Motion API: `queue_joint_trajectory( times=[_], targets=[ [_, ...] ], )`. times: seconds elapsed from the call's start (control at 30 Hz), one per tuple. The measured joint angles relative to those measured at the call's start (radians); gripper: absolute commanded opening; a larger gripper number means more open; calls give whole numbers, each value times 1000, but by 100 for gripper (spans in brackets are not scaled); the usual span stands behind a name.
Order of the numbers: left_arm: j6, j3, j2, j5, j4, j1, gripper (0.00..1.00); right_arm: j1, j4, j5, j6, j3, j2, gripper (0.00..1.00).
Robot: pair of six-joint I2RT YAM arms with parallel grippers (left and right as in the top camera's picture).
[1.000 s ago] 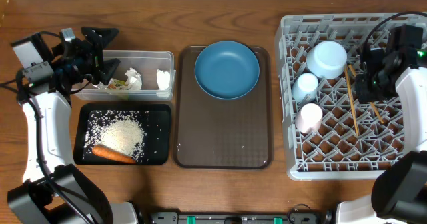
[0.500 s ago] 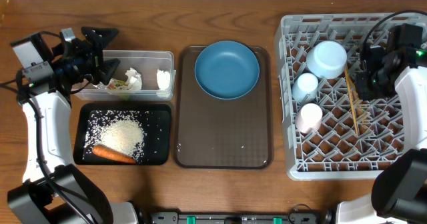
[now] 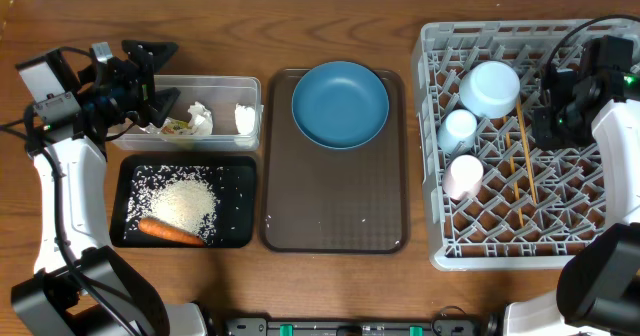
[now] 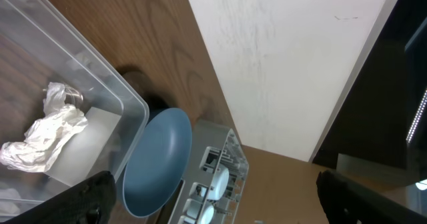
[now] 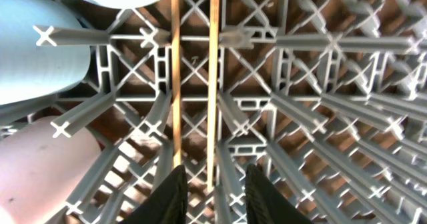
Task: Sort waste into correct bins and load items into the dishwasher rack
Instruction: 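Move the right gripper left to the blue plate on the brown tray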
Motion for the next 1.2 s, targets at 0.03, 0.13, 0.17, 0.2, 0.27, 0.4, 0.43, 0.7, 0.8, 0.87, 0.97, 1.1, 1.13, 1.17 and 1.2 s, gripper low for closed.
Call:
queue_joint_trajectory(
  times=[0.03,0.13,0.17,0.2,0.27,0.4,0.43,0.7,0.8,0.87,0.97,1.1,1.13,1.17,1.2],
  targets=[
    [0,0,0,0,0,0,98,0,-11,-10,28,5,0,30],
    [0,0,0,0,0,0,98,4,-48,-80,81,50,2,32],
    [0,0,0,0,0,0,98,11,-65,-127,95,74,2,34],
    [0,0,0,0,0,0,98,20,-78,-166,106,97,2,36],
    [0,0,0,0,0,0,98,42,-96,-233,120,132,2,37],
    [0,0,0,0,0,0,98,101,-125,-308,147,145,2,42],
    [0,0,0,0,0,0,98,120,-127,-323,155,145,2,43],
    [0,0,0,0,0,0,98,318,-73,-440,187,145,2,77],
    [0,0,0,0,0,0,98,378,-27,-510,190,144,2,99],
    [0,0,0,0,0,0,98,423,19,-541,192,140,2,99],
    [0,0,0,0,0,0,98,509,106,-572,204,127,2,99],
    [0,0,0,0,0,0,98,610,248,-598,269,94,3,99],
    [0,0,0,0,0,0,98,631,282,-602,286,84,3,99],
    [0,0,0,0,0,0,98,653,318,-600,298,71,2,87],
    [0,0,0,0,0,0,98,678,355,-592,309,56,3,70]
  ],
)
